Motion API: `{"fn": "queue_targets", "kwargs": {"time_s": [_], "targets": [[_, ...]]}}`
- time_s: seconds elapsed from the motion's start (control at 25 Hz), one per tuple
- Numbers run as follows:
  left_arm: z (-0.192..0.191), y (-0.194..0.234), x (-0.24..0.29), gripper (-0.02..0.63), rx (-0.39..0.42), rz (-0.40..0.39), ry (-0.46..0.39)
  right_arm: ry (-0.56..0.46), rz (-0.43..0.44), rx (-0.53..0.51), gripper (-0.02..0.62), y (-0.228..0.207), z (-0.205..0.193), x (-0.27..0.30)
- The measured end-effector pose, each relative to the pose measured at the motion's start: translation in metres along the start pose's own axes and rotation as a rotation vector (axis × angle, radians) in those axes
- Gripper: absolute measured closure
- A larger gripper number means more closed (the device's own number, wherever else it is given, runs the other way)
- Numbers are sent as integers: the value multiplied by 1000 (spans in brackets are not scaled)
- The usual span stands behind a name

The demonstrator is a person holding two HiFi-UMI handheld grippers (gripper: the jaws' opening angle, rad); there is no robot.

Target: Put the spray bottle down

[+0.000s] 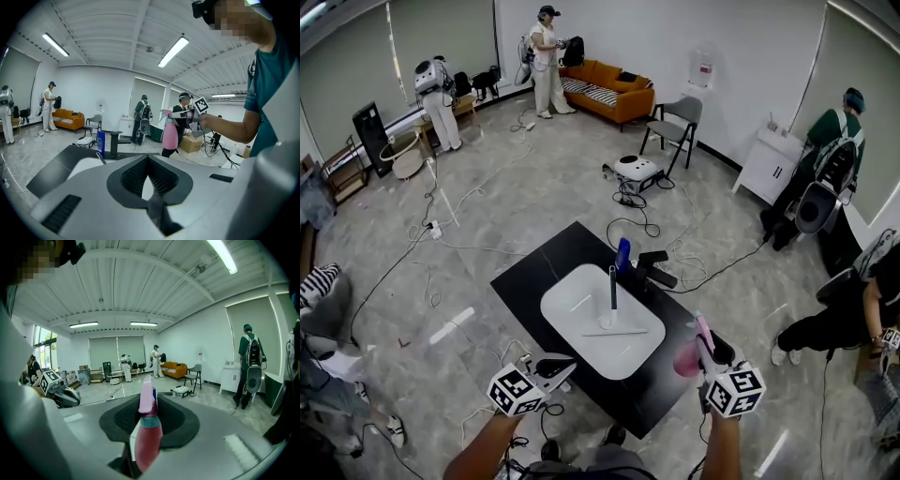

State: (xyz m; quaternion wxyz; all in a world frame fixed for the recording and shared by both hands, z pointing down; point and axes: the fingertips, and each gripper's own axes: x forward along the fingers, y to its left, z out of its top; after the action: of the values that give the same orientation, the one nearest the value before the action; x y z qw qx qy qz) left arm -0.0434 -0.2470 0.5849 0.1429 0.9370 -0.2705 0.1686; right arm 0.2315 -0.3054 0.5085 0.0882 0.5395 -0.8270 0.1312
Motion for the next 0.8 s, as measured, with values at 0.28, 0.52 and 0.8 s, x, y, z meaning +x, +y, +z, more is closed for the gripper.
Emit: {"fn": "queue_targets", "kwargs": {"time_s": [0.28, 0.52, 0.8], "targets": [[-15, 7, 3, 601, -32, 22, 14, 17, 27, 11, 485, -2, -12, 18], [-22, 16, 11, 601, -60, 22, 28, 38, 28, 22, 485, -11, -19, 34], [-35, 28, 22, 601, -88, 17, 44, 56, 28, 39, 486, -16, -30, 56]]}}
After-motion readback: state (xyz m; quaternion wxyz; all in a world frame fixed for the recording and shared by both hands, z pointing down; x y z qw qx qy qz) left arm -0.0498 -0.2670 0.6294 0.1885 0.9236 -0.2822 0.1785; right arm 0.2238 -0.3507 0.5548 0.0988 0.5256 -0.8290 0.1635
